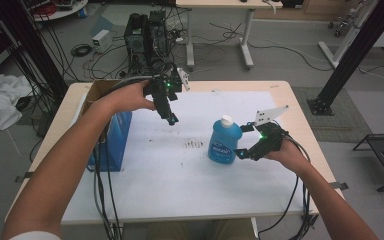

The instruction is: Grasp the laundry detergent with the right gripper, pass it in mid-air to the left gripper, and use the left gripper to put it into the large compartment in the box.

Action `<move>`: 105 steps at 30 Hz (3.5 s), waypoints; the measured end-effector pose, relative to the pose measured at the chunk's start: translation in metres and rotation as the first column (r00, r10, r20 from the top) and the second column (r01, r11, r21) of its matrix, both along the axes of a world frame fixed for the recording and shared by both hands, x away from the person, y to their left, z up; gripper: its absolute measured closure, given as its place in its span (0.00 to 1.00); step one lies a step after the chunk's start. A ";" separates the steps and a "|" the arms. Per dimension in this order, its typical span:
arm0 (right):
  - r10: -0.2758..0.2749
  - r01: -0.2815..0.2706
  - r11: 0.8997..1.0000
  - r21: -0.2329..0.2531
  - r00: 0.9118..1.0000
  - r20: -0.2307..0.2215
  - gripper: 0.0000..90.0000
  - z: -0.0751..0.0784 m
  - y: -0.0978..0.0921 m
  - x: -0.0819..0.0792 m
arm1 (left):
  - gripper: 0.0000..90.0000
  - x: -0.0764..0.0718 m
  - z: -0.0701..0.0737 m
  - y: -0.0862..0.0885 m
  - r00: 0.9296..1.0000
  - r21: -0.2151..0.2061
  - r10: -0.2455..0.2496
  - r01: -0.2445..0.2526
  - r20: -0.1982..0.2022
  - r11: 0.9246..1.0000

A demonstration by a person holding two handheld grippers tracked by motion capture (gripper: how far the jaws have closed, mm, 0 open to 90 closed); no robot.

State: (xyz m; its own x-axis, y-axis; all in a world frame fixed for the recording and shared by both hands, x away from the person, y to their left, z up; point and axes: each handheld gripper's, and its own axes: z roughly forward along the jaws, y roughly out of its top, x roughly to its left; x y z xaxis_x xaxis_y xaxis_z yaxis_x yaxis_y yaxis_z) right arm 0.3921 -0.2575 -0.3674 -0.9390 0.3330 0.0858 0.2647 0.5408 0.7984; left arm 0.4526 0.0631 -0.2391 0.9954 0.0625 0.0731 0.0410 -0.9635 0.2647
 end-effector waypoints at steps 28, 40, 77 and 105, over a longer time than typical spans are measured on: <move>0.004 -0.004 0.997 0.071 1.000 0.001 0.01 -0.020 0.029 0.003 | 0.15 -0.001 -0.002 0.000 1.000 0.003 0.001 -0.001 0.005 1.000; -0.001 -0.002 0.995 0.102 1.000 0.029 0.03 -0.024 0.035 0.005 | 0.15 -0.002 -0.003 0.002 1.000 -0.001 0.013 -0.013 0.000 1.000; -0.017 0.007 0.991 0.135 0.997 0.073 0.30 -0.029 0.034 0.006 | 0.15 -0.002 -0.004 0.003 1.000 0.002 0.013 -0.013 -0.005 1.000; -0.010 -0.002 0.990 0.141 0.996 0.086 0.45 -0.031 0.035 0.007 | 0.15 -0.001 -0.006 0.003 1.000 0.006 0.008 -0.008 0.003 1.000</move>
